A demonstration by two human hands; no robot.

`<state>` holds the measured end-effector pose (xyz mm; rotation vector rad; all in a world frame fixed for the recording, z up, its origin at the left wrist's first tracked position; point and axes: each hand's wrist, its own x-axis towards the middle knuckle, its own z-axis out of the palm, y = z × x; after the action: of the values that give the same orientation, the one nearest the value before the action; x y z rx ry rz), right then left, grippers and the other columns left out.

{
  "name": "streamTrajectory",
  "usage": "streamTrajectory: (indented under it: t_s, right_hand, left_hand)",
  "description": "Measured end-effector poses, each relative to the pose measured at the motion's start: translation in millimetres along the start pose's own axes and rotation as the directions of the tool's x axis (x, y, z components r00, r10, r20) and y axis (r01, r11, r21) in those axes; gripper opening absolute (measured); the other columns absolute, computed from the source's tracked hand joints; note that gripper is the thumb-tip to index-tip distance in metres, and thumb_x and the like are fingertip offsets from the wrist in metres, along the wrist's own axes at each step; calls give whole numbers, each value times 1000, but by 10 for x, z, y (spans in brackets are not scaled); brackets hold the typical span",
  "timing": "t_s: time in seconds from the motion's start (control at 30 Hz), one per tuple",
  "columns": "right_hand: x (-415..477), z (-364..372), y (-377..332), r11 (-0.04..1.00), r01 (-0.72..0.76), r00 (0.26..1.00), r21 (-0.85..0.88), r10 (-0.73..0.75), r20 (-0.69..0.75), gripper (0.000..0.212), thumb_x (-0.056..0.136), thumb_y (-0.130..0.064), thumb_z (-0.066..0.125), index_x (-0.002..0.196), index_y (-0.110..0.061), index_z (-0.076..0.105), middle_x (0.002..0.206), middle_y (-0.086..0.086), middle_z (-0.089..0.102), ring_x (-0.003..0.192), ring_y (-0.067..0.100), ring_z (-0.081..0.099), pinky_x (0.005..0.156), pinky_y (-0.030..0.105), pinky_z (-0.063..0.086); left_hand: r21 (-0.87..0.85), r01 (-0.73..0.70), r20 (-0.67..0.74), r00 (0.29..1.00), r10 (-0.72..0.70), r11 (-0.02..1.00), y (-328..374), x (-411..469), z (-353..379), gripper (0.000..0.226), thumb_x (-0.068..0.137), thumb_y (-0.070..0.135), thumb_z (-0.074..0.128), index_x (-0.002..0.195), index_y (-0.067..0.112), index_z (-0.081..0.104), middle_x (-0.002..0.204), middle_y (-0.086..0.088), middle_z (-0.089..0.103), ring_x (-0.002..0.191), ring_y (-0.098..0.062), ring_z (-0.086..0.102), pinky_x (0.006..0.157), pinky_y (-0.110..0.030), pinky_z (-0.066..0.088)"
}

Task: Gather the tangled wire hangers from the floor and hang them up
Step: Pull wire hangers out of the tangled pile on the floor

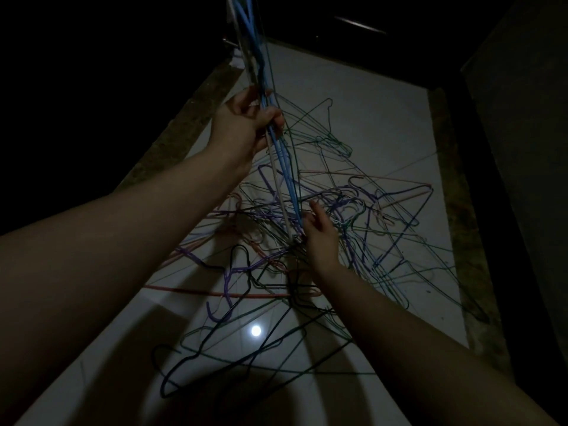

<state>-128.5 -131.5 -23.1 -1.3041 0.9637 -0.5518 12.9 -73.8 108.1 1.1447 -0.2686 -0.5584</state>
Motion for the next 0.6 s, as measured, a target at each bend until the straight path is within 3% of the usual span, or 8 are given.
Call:
streamTrajectory:
  t_s: [0.03,0.1,0.2,0.33,0.43,0.5,0.53,0.6]
  right_hand:
    - [16,-17,17,999,-27,1000,17,27,4,42,99,-8,44,141,-12,44,127,9,55,114,17,52,91,23,41]
    - [26,-31,32,999,-42,999,16,42,4,41,100,-9,42,141,-12,43,136,6,50,122,16,48,93,21,39]
    - [40,11,49,1000,-10,1000,-7,10,20,44,97,-6,49,140,-11,44,121,7,56,108,15,54,78,8,45]
    - [6,107,53,998,22,1000,65,-22,-2,51,91,-7,59,139,-12,43,120,9,56,112,21,55,71,-1,44]
    - [31,163,-6,989,5,999,149,2,-47,47,91,-2,59,132,-15,40,89,-2,55,80,7,54,66,-1,44]
    - [78,192,4,978,-13,998,207,26,-58,38,89,6,56,121,-9,43,68,-2,45,62,6,46,72,11,46]
    - [80,197,3,977,-34,997,211,48,-63,32,89,5,57,117,-6,47,67,-1,46,61,7,46,73,16,46]
    - [59,186,-2,984,-78,995,160,86,-46,24,92,-4,57,115,3,57,71,0,54,63,7,53,66,13,47]
  left_hand:
    - [-6,-6,5,1000,6,1000,15,-2,14,25,93,-6,45,112,8,54,68,0,60,59,-7,62,65,-23,55]
    - [-34,-24,14,1000,24,999,61,4,32,21,93,-6,45,104,9,55,67,1,60,59,-7,62,66,-23,56]
    - [-109,-38,23,999,41,993,151,36,44,20,93,-6,44,96,10,54,62,2,63,59,-8,63,67,-25,56]
    - [-203,-27,-30,999,21,979,211,35,98,21,93,-7,44,92,11,54,63,0,62,59,-10,62,68,-27,54]
    - [-265,-12,-62,998,-4,964,203,36,117,20,93,-7,45,96,9,56,63,-1,62,57,-11,62,65,-26,55]
    - [-297,11,-77,996,-35,955,191,37,113,25,93,-7,45,112,6,55,64,-2,62,58,-12,62,65,-26,55]
    - [-305,19,-83,995,-47,952,184,33,112,27,93,-7,45,115,5,54,68,-4,61,59,-12,61,66,-27,55]
    - [-297,24,-70,996,-47,955,185,20,110,21,93,-7,45,107,6,54,73,-7,59,60,-13,61,67,-27,55]
